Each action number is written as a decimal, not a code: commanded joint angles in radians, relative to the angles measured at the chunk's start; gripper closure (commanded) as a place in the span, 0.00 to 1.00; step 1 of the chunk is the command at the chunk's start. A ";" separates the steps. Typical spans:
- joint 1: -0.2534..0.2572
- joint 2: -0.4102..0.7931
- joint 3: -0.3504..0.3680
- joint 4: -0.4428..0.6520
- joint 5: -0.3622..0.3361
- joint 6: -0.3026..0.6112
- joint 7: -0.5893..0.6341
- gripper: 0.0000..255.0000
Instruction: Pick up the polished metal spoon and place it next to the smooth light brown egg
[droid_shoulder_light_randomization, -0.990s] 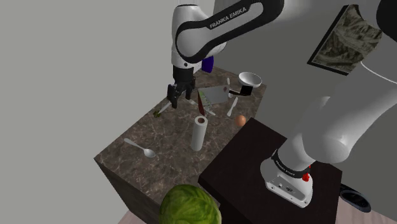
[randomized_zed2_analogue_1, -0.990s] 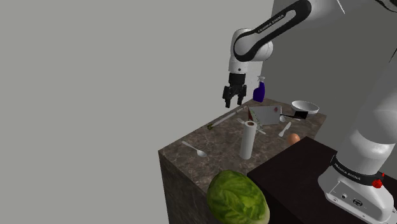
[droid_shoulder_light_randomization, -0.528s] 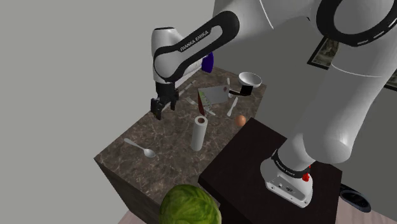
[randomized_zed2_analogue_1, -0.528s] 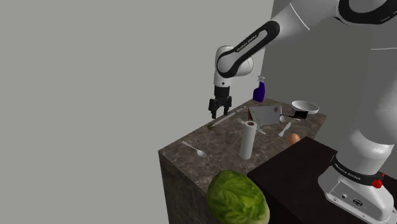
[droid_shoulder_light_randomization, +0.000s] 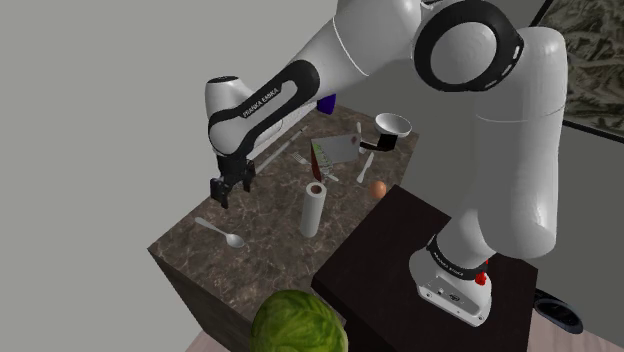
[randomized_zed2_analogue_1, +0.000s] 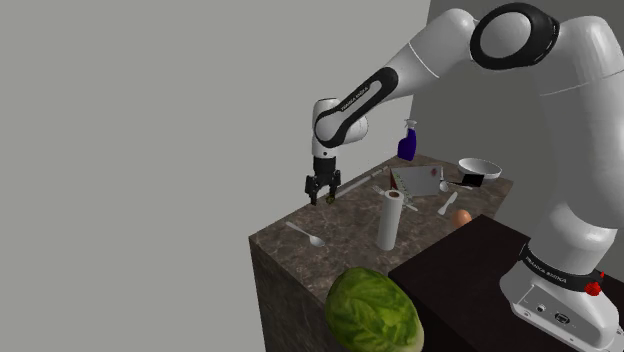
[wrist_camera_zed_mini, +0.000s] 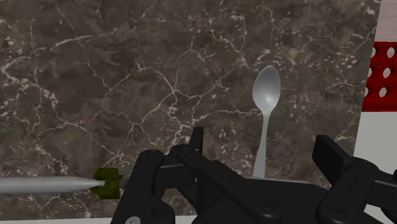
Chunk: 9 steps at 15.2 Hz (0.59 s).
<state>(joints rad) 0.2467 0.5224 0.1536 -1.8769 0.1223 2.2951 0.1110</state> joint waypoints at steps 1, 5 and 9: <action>0.014 0.079 -0.001 0.073 -0.010 0.003 0.006 0.00; 0.048 0.240 -0.004 0.243 -0.030 -0.012 0.022 0.00; 0.077 0.377 -0.007 0.396 -0.043 -0.032 0.032 0.00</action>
<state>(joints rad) 0.3180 0.8668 0.1479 -1.5126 0.0823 2.2617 0.1415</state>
